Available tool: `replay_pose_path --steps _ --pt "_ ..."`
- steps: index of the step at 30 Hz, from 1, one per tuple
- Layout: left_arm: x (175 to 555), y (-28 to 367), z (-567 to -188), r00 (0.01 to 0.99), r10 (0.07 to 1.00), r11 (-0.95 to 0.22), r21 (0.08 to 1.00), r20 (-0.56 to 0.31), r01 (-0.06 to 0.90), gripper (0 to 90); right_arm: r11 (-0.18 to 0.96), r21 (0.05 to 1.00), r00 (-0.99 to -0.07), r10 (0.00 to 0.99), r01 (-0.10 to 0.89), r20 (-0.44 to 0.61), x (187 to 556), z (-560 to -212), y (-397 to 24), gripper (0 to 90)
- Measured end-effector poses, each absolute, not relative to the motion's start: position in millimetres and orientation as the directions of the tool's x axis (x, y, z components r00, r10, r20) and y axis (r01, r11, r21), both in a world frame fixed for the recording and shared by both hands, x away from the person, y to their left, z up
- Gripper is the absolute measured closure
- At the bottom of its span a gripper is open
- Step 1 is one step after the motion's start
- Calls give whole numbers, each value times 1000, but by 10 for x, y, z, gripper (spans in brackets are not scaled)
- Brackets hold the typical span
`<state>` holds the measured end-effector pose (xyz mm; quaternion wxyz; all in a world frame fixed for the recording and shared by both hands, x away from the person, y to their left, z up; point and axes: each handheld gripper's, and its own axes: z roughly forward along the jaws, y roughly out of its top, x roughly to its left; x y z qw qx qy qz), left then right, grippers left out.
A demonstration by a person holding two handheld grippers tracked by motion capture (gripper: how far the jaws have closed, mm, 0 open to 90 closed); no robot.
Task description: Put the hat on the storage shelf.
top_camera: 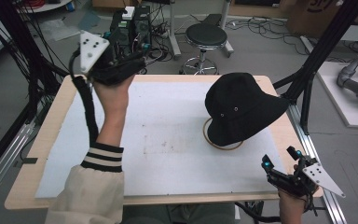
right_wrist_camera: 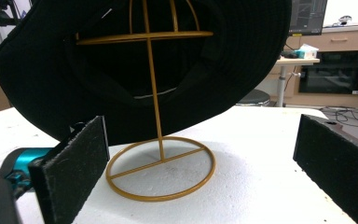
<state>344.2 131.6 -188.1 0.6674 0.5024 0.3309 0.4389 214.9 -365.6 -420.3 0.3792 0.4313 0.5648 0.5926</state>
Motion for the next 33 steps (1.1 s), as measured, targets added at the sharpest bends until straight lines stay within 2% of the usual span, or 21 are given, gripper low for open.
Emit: replay_pose_path --steps 16,33 --pt "3083 2041 -2037 234 972 36 958 33 -286 231 -72 996 -358 930 47 83 2214 -4210 -3566 30" --pt "2742 2537 -2622 171 985 46 971 -5 -235 226 -67 996 -368 926 54 82 2269 -4226 -3516 30"
